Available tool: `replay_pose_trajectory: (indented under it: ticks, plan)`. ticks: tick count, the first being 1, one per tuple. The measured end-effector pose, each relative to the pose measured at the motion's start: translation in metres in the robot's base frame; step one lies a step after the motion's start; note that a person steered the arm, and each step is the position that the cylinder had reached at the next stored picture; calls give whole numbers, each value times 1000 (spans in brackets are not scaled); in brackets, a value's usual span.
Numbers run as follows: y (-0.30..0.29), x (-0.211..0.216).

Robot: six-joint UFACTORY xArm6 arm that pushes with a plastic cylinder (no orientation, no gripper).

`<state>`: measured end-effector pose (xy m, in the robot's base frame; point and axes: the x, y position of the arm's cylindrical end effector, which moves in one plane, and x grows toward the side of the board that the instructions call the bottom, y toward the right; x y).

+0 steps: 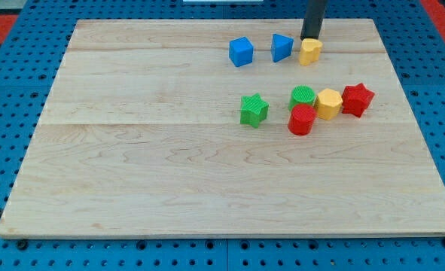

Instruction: Move blue cube towards the bottom centre of the board

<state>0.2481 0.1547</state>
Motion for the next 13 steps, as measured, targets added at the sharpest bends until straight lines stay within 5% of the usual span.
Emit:
replay_pose_trajectory:
  ticks: [3,4,6,7,8,9,11,12,13]
  plan:
    - [-147,24]
    - [-151,71]
    - [-182,67]
    - [-164,123]
    - [-213,146]
    - [-220,106]
    - [-220,234]
    - [-278,187]
    - [-259,144]
